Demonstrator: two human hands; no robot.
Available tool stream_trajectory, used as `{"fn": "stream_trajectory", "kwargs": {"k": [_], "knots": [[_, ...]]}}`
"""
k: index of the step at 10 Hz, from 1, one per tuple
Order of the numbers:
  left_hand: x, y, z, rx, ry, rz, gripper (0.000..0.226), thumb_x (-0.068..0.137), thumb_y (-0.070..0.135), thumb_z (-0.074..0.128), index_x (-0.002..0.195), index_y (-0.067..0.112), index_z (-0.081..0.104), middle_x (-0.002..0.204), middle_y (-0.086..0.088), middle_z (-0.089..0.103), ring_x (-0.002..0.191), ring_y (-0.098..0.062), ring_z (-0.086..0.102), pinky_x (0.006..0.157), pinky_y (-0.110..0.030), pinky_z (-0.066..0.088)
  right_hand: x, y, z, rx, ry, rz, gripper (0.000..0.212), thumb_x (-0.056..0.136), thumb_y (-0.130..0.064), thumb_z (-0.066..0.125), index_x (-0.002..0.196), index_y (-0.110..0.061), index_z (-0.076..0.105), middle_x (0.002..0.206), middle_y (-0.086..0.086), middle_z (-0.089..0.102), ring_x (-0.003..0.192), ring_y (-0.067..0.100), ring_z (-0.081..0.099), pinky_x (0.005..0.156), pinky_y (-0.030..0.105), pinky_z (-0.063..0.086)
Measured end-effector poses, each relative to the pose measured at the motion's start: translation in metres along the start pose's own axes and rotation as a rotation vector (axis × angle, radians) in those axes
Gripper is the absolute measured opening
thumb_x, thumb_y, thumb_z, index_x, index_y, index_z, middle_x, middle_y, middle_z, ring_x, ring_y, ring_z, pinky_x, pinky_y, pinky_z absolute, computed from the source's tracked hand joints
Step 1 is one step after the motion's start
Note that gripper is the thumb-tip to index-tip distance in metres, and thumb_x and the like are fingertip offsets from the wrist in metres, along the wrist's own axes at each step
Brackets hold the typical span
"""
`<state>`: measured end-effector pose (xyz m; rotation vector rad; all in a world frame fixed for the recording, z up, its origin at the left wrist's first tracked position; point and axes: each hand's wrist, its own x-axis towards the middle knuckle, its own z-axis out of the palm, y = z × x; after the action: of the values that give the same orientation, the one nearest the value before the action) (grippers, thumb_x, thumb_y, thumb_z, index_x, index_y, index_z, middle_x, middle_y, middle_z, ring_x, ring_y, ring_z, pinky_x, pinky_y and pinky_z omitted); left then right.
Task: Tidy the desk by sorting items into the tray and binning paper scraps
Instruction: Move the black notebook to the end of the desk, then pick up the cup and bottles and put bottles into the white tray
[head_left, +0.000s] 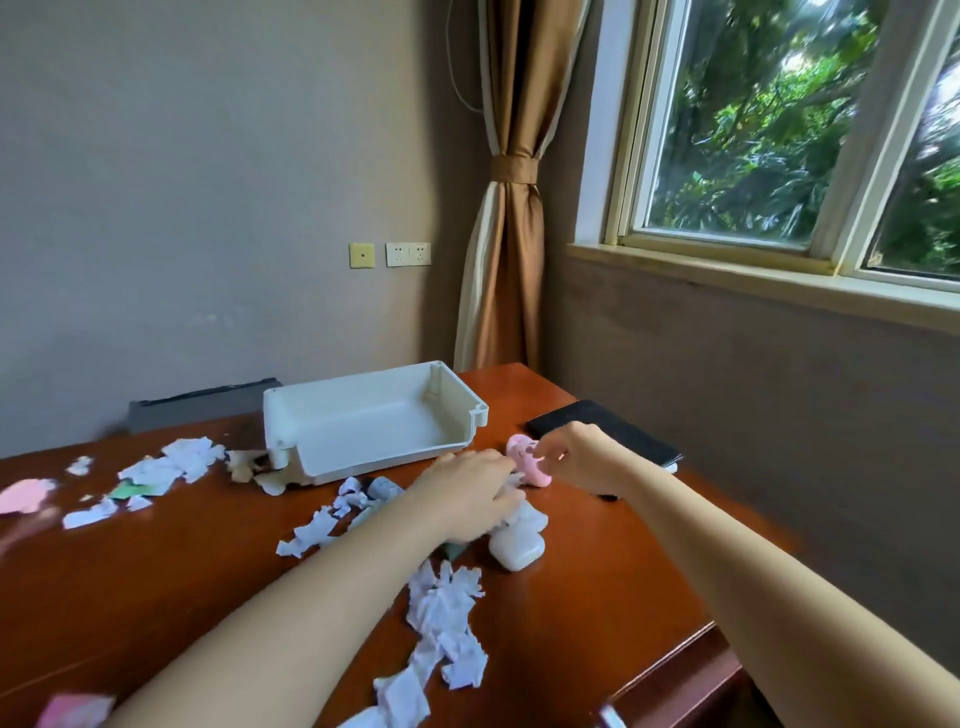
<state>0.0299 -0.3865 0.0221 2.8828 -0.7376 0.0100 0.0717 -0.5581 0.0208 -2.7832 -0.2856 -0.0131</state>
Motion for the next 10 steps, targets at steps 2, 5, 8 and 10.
{"fn": "stream_trajectory", "kwargs": {"k": [2,5,8,10], "knots": [[-0.073,-0.040,-0.024,0.030,0.072,-0.127,0.038,0.096,0.043,0.039,0.121,0.018,0.053,0.125,-0.004,0.057,0.111,-0.022,0.054,0.080,-0.031,0.043,-0.022,-0.075,0.004,-0.047,-0.145,-0.118,0.026,0.089,-0.021,0.058,0.114,-0.019,0.066,0.113,0.000,0.068,0.099,0.018,0.063,0.084,0.027,0.054],[-0.180,-0.111,-0.048,0.052,-0.009,-0.258,0.041,0.094,0.047,0.041,0.127,0.023,0.050,0.132,-0.003,0.054,0.112,-0.021,0.055,0.094,-0.041,0.048,-0.035,-0.190,0.041,-0.192,-0.215,-0.255,0.034,0.092,-0.029,0.053,0.124,-0.018,0.060,0.127,0.004,0.060,0.109,0.024,0.058,0.094,0.030,0.047],[-0.286,-0.185,-0.055,0.103,0.111,-0.454,0.042,0.095,0.044,0.043,0.133,0.027,0.046,0.140,0.004,0.047,0.122,-0.014,0.049,0.098,-0.033,0.047,-0.033,-0.301,0.093,-0.179,-0.313,-0.357,0.043,0.094,-0.021,0.051,0.134,-0.008,0.047,0.143,0.014,0.044,0.134,0.033,0.039,0.110,0.041,0.029],[-0.331,-0.239,-0.054,0.225,0.132,-0.675,0.059,0.094,0.044,0.042,0.147,0.025,0.023,0.156,0.002,0.020,0.142,-0.022,0.023,0.115,-0.043,0.026,-0.044,-0.367,0.126,-0.190,-0.360,-0.489,0.037,0.097,-0.026,0.044,0.127,-0.008,0.055,0.127,0.011,0.058,0.108,0.025,0.056,0.091,0.032,0.046]]}}
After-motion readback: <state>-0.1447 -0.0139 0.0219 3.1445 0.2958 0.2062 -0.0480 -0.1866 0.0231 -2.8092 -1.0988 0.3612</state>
